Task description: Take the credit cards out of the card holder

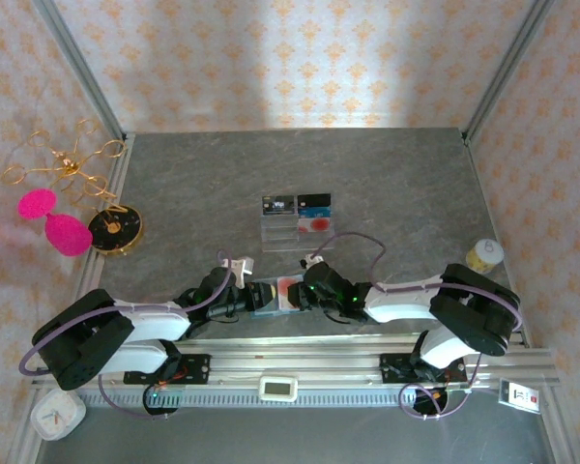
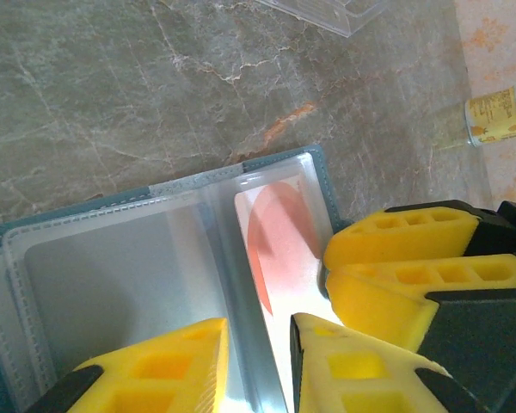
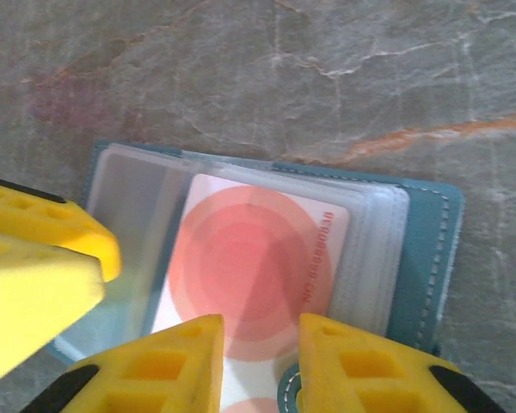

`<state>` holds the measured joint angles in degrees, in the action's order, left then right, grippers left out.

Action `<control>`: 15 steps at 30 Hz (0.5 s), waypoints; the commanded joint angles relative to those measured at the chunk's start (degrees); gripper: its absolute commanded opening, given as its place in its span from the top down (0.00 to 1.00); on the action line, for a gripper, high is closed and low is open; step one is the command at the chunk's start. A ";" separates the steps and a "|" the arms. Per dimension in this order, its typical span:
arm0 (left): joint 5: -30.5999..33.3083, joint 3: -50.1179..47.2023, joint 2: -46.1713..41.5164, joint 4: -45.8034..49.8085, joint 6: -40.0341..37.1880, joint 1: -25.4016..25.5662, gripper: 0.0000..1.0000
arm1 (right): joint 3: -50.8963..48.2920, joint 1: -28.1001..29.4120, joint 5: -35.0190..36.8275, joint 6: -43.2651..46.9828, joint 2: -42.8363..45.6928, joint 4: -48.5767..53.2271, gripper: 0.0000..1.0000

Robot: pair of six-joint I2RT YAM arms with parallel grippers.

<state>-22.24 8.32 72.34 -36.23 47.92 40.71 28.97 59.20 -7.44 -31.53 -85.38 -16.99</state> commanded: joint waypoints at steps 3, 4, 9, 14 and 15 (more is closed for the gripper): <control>0.88 0.75 -0.27 1.53 -1.50 -0.61 0.74 | 1.56 0.87 6.05 -0.47 0.31 5.66 0.68; 0.95 0.82 -0.41 1.68 -1.58 -0.63 0.74 | 1.75 1.16 6.40 -0.42 0.20 5.85 0.67; 0.47 1.17 0.30 1.34 -1.69 -0.63 0.73 | 2.67 1.50 5.95 -0.43 -2.22 6.02 0.65; -0.29 1.27 1.96 0.18 -1.61 -0.59 0.72 | 2.41 2.07 4.57 -1.75 -4.05 4.76 0.63; -0.38 1.26 2.27 -0.11 -1.54 -0.63 0.72 | 2.42 2.21 4.58 -1.88 -4.36 4.69 0.63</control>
<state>-22.31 8.75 73.30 -36.58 47.86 40.71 31.62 60.90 -3.77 -32.14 -87.39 -14.59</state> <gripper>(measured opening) 0.277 0.371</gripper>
